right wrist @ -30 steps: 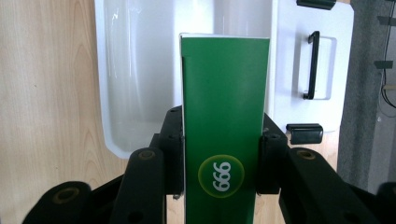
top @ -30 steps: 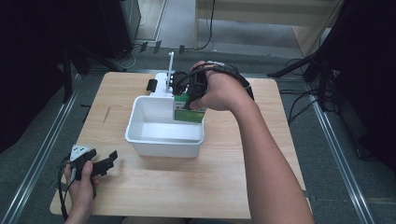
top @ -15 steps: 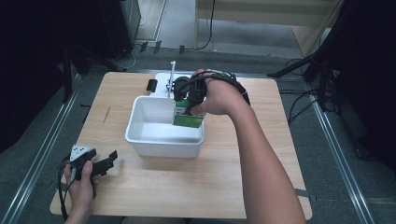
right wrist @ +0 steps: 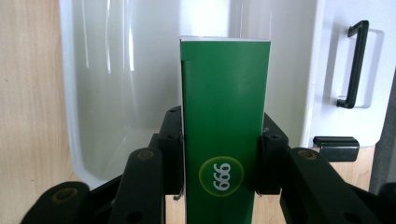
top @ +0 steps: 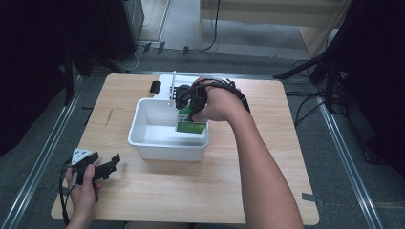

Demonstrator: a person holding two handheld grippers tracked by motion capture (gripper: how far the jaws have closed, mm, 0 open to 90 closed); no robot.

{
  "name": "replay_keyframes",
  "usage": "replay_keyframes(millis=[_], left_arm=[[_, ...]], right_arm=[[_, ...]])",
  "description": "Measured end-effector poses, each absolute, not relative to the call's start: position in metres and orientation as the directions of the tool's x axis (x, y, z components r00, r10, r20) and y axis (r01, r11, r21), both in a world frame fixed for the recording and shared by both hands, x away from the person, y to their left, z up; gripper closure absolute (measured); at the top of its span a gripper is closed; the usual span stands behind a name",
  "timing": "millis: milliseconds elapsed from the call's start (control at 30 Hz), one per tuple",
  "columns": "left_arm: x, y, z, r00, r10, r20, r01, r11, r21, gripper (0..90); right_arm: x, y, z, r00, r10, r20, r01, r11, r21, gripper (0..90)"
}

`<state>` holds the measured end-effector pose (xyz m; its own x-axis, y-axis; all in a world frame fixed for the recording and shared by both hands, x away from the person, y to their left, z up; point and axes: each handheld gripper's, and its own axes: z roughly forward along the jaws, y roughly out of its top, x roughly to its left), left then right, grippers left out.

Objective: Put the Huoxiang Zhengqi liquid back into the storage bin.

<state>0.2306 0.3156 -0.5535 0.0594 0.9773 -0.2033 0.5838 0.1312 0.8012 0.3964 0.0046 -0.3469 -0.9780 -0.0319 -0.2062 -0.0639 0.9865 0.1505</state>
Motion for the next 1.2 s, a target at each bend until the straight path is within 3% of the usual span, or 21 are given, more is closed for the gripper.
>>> replay_keyframes(millis=[667,1000,1200], left_arm=[[0.230,0.317,-0.553,0.060,0.977,-0.206,0.586,0.133,0.799,13.8],[0.231,0.317,-0.554,0.057,0.976,-0.209,0.583,0.137,0.800,13.7],[0.231,0.316,-0.554,0.054,0.977,-0.208,0.585,0.138,0.800,13.7]], right_arm=[[0.405,0.016,-0.390,-0.985,-0.036,-0.166,-0.056,0.991,0.118,62.5],[0.406,0.017,-0.387,-0.984,-0.004,-0.178,-0.033,0.986,0.161,60.2],[0.405,0.013,-0.383,-0.982,0.018,-0.191,-0.016,0.984,0.176,54.5]])
